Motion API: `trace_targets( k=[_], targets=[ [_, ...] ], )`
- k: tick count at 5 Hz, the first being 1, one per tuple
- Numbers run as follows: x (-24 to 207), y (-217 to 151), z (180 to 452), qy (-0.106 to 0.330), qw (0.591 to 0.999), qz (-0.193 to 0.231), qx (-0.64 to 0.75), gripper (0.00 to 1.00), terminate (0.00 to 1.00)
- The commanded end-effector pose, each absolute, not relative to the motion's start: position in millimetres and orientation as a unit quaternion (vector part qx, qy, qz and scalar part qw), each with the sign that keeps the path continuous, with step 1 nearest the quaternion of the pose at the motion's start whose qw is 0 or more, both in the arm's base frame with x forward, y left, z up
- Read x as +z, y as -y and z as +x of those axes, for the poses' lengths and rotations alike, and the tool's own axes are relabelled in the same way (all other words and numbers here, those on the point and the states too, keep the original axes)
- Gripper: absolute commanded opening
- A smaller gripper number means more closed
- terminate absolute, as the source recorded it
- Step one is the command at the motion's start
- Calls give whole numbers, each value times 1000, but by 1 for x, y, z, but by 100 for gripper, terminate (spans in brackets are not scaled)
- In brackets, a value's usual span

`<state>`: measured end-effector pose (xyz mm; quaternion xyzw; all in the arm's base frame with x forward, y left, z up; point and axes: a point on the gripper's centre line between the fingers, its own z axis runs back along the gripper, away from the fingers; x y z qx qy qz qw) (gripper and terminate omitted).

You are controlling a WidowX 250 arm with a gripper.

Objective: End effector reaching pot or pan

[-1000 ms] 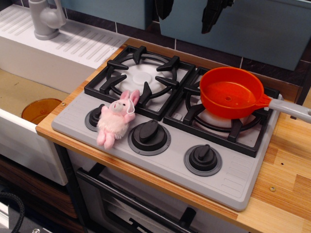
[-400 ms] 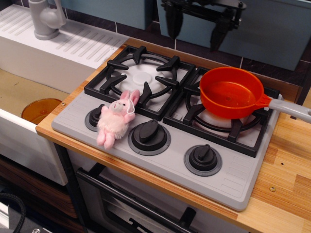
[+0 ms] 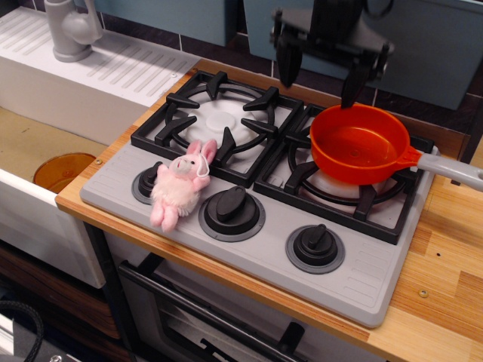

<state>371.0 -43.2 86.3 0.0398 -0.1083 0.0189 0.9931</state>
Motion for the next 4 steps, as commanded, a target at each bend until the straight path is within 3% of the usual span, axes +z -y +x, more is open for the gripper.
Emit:
trace_targets(
  k=[1,4],
  targets=[
    [75,53,372,152,988,23,29,100,0],
    [61,58,375,153,988,0,17,100,0]
  ],
)
